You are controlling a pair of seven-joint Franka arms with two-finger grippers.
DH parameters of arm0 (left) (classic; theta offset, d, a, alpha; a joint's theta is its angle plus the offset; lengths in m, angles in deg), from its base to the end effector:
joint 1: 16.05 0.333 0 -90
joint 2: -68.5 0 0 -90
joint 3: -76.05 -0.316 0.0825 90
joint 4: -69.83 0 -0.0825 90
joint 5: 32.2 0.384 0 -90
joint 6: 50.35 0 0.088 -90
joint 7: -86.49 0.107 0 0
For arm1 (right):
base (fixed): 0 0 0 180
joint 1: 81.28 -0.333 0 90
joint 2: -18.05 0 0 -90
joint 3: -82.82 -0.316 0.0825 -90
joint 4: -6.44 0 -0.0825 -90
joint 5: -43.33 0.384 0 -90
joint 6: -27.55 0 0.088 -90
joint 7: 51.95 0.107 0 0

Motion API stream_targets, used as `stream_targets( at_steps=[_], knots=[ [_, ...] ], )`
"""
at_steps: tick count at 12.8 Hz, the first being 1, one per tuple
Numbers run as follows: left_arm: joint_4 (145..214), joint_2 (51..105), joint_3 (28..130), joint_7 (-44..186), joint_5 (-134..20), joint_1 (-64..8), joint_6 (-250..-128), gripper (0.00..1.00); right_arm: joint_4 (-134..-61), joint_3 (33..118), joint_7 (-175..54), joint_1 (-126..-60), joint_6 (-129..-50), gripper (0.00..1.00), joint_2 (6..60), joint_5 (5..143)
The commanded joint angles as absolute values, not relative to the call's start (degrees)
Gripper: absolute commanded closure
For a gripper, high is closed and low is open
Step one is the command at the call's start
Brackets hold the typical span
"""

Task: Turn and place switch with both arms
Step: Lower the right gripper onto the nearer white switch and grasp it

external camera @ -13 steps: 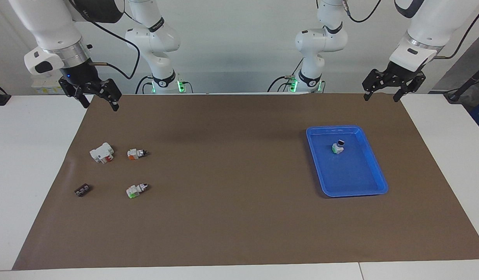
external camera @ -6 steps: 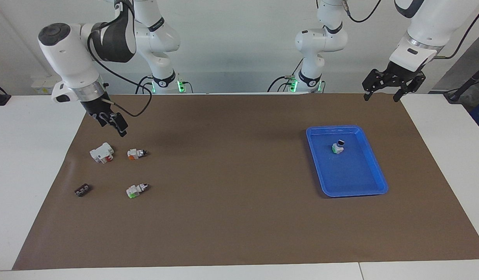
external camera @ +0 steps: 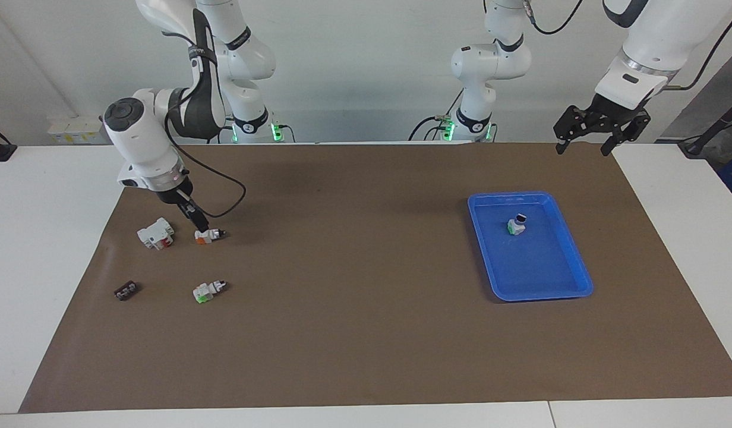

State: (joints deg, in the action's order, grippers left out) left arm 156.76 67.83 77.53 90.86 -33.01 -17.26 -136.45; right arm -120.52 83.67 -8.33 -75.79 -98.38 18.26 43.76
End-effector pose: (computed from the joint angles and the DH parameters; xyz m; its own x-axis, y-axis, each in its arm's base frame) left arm 0.5436 -0.0272 0.6501 0.9923 -0.1239 -0.0017 -0.1238 -0.9922 0.0140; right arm 0.5220 -0.0577 0.3736 0.6397 -0.7684 -0.0198 -0.7684 -0.6399 0.0106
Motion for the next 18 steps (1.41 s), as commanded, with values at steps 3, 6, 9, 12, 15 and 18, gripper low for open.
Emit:
stream_targets(
  at_steps=[3, 6, 9, 12, 15, 18],
  knots=[
    [158.2, 66.5, 77.8, 90.5, -31.9, -17.1, -136.3, 0.0, -122.0, 83.2, -6.6, -72.1, -106.0, 0.0, 22.6, 51.4],
    [158.2, 66.5, 77.8, 90.5, -31.9, -17.1, -136.3, 0.0, -123.2, 83.2, -3.6, -72.3, -107.5, 0.0, 23.8, 52.2],
    [158.2, 66.5, 77.8, 90.5, -31.9, -17.1, -136.3, 0.0, -125.7, 83.2, -3.6, -72.3, -108.3, 0.0, 23.8, 56.8],
    [158.2, 66.5, 77.8, 90.5, -31.9, -17.1, -136.3, 0.0, -127.0, 83.2, -3.7, -72.3, -111.1, 0.0, 24.7, 58.3],
    [158.2, 66.5, 77.8, 90.5, -31.9, -17.1, -136.3, 0.0, -127.0, 83.2, -4.1, -72.3, -112.2, 0.13, 25.3, 58.3],
    [158.2, 66.5, 77.8, 90.5, -31.9, -17.1, -136.3, 0.0, -126.6, 83.1, -4.8, -72.5, -112.3, 1.0, 26.1, 58.3]
  ],
)
